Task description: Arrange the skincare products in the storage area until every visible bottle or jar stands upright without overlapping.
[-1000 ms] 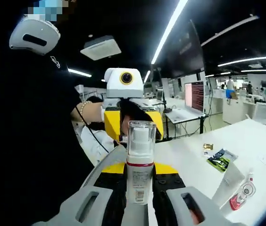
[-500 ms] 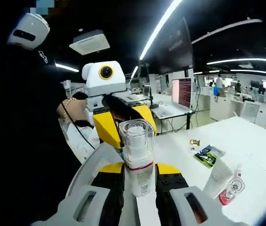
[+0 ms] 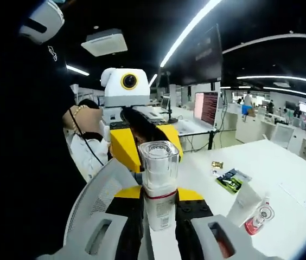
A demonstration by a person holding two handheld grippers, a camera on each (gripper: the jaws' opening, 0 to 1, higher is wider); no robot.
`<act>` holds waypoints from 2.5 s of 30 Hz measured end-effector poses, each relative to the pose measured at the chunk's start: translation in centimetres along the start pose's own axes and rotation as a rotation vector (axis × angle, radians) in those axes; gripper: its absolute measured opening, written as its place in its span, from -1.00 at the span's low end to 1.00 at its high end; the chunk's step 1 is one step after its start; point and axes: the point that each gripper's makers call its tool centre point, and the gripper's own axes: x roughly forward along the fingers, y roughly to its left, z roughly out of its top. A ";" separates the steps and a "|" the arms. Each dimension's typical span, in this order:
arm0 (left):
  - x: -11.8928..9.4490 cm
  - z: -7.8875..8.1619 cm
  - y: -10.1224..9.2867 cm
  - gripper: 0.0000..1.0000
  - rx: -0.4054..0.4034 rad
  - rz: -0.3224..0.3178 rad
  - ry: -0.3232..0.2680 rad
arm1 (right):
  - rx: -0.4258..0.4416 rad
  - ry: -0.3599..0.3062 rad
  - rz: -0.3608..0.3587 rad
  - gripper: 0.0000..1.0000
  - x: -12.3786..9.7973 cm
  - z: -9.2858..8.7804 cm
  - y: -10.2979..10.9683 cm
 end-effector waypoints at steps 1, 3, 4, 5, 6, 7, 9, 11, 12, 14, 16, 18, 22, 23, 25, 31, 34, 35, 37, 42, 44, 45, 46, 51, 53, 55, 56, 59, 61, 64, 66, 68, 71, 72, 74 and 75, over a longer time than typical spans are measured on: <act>0.0 -0.1 0.1 -0.66 -0.007 0.004 -0.002 | 0.003 -0.004 -0.006 -0.77 0.0 -0.1 -0.1; 0.0 -0.2 0.2 -0.64 -0.019 0.014 -0.006 | 0.015 -0.012 -0.011 -0.78 0.2 -0.4 0.0; 0.0 -0.2 0.0 -0.65 -0.025 0.013 -0.009 | 0.018 -0.014 -0.013 -0.78 0.3 -0.6 0.0; 0.0 -0.3 0.0 -0.64 -0.030 0.015 -0.007 | 0.022 -0.016 -0.014 -0.77 0.4 -0.8 0.1; 0.0 -0.4 -0.1 -0.62 -0.033 0.020 -0.005 | 0.029 -0.015 -0.014 -0.77 0.5 -1.0 0.1; 0.0 -0.5 -0.2 -0.58 -0.034 0.023 -0.005 | 0.031 -0.012 -0.025 -0.77 0.6 -1.3 -0.1; -0.3 -0.9 0.0 -0.46 -0.042 0.043 -0.002 | 0.044 -0.009 -0.042 -0.77 0.6 -1.9 -0.5; -0.7 -1.7 0.4 -0.35 -0.049 0.077 0.014 | 0.056 -0.012 -0.056 -0.77 0.6 -2.4 -1.0; -0.9 -2.3 0.3 -0.32 -0.058 0.088 0.025 | 0.059 -0.012 -0.060 -0.77 0.6 -2.6 -1.1; -1.3 -3.0 0.5 -0.22 -0.070 0.111 0.037 | 0.063 -0.003 -0.077 -0.77 0.7 -3.2 -1.7; -1.7 -4.1 0.6 -0.10 -0.070 0.135 0.061 | 0.070 0.000 -0.091 -0.77 0.9 -3.7 -2.1; -2.0 -5.3 0.7 0.01 -0.078 0.156 0.094 | 0.077 0.000 -0.098 -0.77 1.1 -4.1 -2.4; -2.8 -7.3 1.4 0.32 -0.074 0.218 0.150 | 0.084 0.001 -0.112 -0.77 1.8 -4.8 -3.0; -2.9 -7.6 1.5 0.35 -0.081 0.227 0.155 | 0.085 0.001 -0.113 -0.77 2.0 -4.9 -3.1; -3.3 -8.2 1.6 0.40 -0.099 0.235 0.162 | 0.088 0.002 -0.120 -0.77 2.3 -5.2 -3.3; -4.1 -9.6 2.2 0.75 -0.126 0.281 0.182 | 0.086 0.000 -0.154 -0.77 3.1 -6.1 -4.7; -4.3 -10.6 2.3 0.88 -0.135 0.293 0.204 | 0.097 -0.004 -0.170 -0.77 3.3 -6.7 -5.4; -4.4 -10.8 2.2 0.91 -0.135 0.294 0.207 | 0.102 -0.006 -0.173 -0.77 3.4 -6.9 -5.7; -4.5 -10.8 2.2 0.99 -0.141 0.298 0.202 | 0.106 -0.003 -0.181 -0.77 3.5 -7.4 -6.1; -5.3 -11.6 2.8 0.99 -0.154 0.323 0.220 | 0.112 0.012 -0.193 -0.77 3.9 -8.8 -6.8; -5.4 -11.5 3.0 0.99 -0.156 0.331 0.216 | 0.115 0.017 -0.190 -0.77 4.1 -9.3 -7.0; -5.4 -11.4 3.2 0.99 -0.154 0.336 0.208 | 0.115 0.017 -0.190 -0.77 4.2 -9.5 -7.0; -5.4 -11.4 3.4 0.99 -0.155 0.340 0.205 | 0.113 0.018 -0.192 -0.77 4.3 -9.6 -7.1; -5.4 -11.7 3.7 0.98 -0.159 0.353 0.218 | 0.105 0.034 -0.208 -0.77 4.9 -11.1 -8.0; -5.5 -11.6 3.7 0.98 -0.166 0.356 0.214 | 0.104 0.036 -0.211 -0.77 5.2 -11.7 -8.4; -5.6 -11.7 3.8 0.98 -0.167 0.359 0.219 | 0.109 0.039 -0.212 -0.77 5.5 -12.3 -8.7; -5.6 -11.8 3.8 0.98 -0.168 0.360 0.221 | 0.109 0.042 -0.209 -0.77 5.7 -12.6 -8.8; -5.8 -11.8 4.1 0.97 -0.178 0.371 0.215 | 0.115 0.065 -0.206 -0.77 6.1 -13.6 -9.0; -5.7 -11.8 4.2 0.97 -0.182 0.380 0.213 | 0.120 0.066 -0.208 -0.77 6.2 -14.1 -9.3; -5.7 -11.9 4.2 0.95 -0.186 0.384 0.214 | 0.120 0.065 -0.209 -0.76 6.2 -14.3 -9.5; -5.7 -11.9 4.2 0.94 -0.188 0.384 0.217 | 0.124 0.054 -0.211 -0.76 6.3 -14.8 -10.1; -5.7 -12.1 4.2 0.93 -0.188 0.382 0.222 | 0.113 0.053 -0.213 -0.76 6.5 -14.7 -10.4; -5.7 -12.2 4.2 0.93 -0.189 0.382 0.227 | 0.110 0.050 -0.210 -0.75 6.4 -14.6 -10.4; -5.8 -12.3 4.3 0.92 -0.190 0.383 0.228 | 0.097 0.052 -0.202 -0.75 6.4 -14.6 -10.4; -5.9 -12.5 4.4 0.91 -0.192 0.383 0.231 | 0.089 0.058 -0.197 -0.75 6.4 -14.5 -10.3; -5.9 -12.5 4.4 0.91 -0.192 0.382 0.232 | 0.087 0.061 -0.194 -0.74 6.4 -14.5 -10.2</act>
